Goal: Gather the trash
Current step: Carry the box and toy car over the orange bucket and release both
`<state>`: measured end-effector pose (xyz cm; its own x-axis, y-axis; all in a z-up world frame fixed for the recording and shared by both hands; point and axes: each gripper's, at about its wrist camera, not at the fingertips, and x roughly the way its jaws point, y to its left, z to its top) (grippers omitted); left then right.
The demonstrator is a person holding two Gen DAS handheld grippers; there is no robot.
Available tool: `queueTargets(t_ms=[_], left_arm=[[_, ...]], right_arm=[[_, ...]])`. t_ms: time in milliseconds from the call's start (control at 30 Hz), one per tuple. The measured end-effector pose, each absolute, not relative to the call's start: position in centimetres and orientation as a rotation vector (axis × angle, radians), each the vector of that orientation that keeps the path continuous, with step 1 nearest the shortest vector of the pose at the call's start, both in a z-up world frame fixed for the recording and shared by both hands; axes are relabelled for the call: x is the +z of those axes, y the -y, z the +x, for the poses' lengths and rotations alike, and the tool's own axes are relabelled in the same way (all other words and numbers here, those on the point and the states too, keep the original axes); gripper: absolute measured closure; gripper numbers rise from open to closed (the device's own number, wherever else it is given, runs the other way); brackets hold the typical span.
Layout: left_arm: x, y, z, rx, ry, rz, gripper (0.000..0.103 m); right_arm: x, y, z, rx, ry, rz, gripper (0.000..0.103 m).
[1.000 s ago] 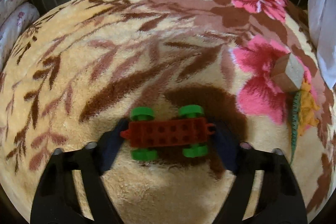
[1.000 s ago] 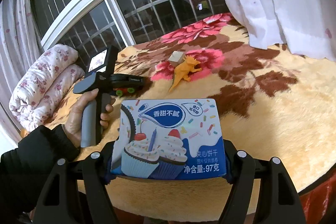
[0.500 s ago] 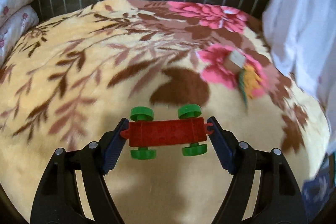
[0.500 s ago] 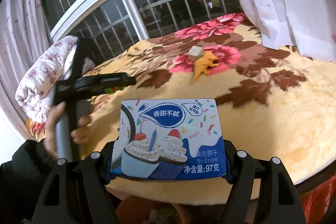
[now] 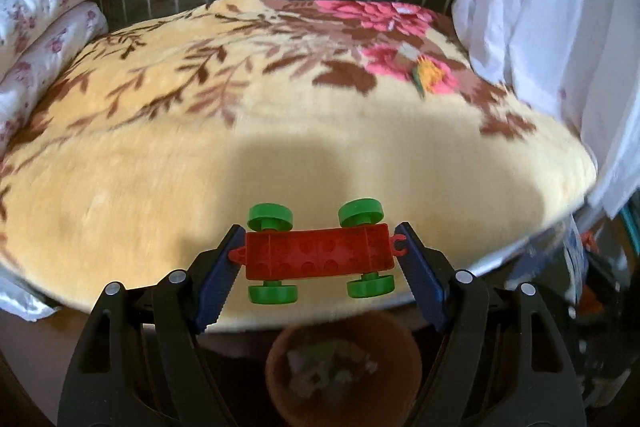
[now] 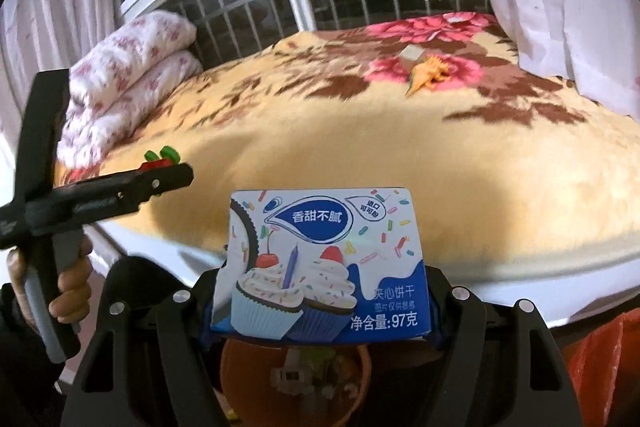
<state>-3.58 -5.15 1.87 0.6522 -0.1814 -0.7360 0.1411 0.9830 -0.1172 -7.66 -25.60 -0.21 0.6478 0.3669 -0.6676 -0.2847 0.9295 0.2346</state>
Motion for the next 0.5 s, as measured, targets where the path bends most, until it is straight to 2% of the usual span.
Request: queueTargets(t_ms=[200, 500], left_arm=[[-1.7, 4.7, -8.7, -0.197, -0.903, 0.011, 0.029], [-7.1, 5.0, -10.8, -0.231, -1.031, 0.022, 0.029]], right_arm=[[-2.3, 24.0, -11.0, 0.395, -0.846, 0.07, 0.031], [-5.5, 22.2, -12.9, 0.389, -0.944, 0.043, 0.031]])
